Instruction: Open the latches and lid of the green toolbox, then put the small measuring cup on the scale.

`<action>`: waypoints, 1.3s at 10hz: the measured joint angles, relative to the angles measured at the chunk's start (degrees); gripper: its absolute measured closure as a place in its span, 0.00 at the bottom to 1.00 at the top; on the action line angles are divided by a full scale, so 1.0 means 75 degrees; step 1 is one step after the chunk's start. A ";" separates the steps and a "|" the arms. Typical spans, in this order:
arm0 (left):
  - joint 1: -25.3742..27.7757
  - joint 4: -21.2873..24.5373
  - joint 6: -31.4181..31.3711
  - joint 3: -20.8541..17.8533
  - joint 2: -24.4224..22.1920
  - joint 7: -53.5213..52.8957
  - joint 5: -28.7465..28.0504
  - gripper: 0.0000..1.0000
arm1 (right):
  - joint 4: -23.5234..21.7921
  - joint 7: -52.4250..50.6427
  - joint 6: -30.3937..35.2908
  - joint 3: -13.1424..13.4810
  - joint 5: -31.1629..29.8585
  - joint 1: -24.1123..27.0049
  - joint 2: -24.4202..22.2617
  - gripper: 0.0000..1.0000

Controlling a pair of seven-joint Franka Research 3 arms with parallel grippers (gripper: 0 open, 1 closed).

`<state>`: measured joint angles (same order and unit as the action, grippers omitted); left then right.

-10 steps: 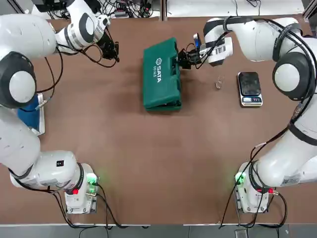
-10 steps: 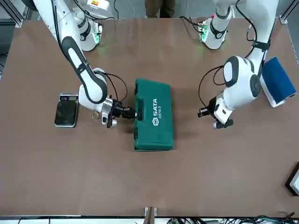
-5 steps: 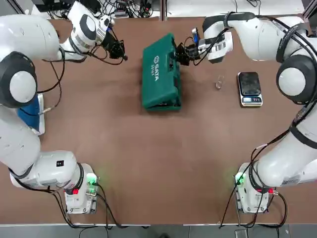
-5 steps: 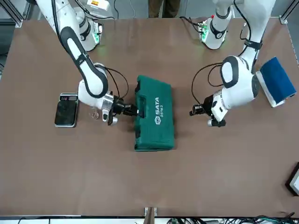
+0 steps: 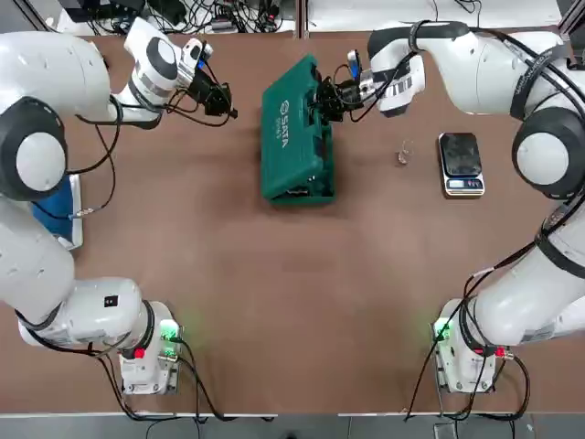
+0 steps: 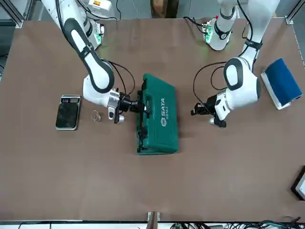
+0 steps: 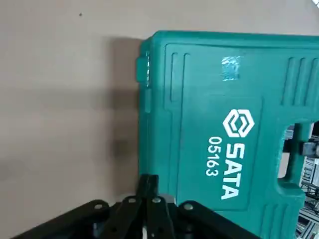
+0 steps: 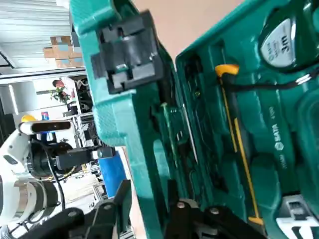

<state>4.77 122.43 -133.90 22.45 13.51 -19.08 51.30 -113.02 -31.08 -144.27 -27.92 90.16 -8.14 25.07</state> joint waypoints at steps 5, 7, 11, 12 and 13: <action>0.0001 0.0345 0.0018 0.0108 -0.0414 0.0017 0.0108 0.99 | 0.0358 0.1095 -0.0257 -0.0144 -0.0003 -0.0412 -0.0215 0.47; 0.0001 0.0489 0.0018 0.0110 -0.0627 0.0017 0.0270 0.99 | 0.0507 0.1450 -0.0706 -0.0465 -0.0003 -0.0484 -0.0293 0.43; 0.0000 0.0578 0.0359 0.0126 -0.0983 0.0070 0.0304 0.99 | 0.0746 0.1962 -0.1392 -0.0950 -0.0003 -0.0531 -0.0314 0.41; -0.0001 0.0588 0.0374 0.0128 -0.1013 0.0093 0.0400 0.99 | 0.0840 0.2051 -0.1512 -0.1060 0.0000 -0.0553 -0.0316 0.40; -0.0003 0.0594 0.0378 0.0130 -0.1015 0.0093 0.0575 0.99 | 0.0946 0.2129 -0.1665 -0.1156 0.0005 -0.0575 -0.0314 0.39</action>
<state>4.74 126.88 -131.06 23.42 5.90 -18.38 55.61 -105.93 -15.11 -156.76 -36.60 90.20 -12.45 22.72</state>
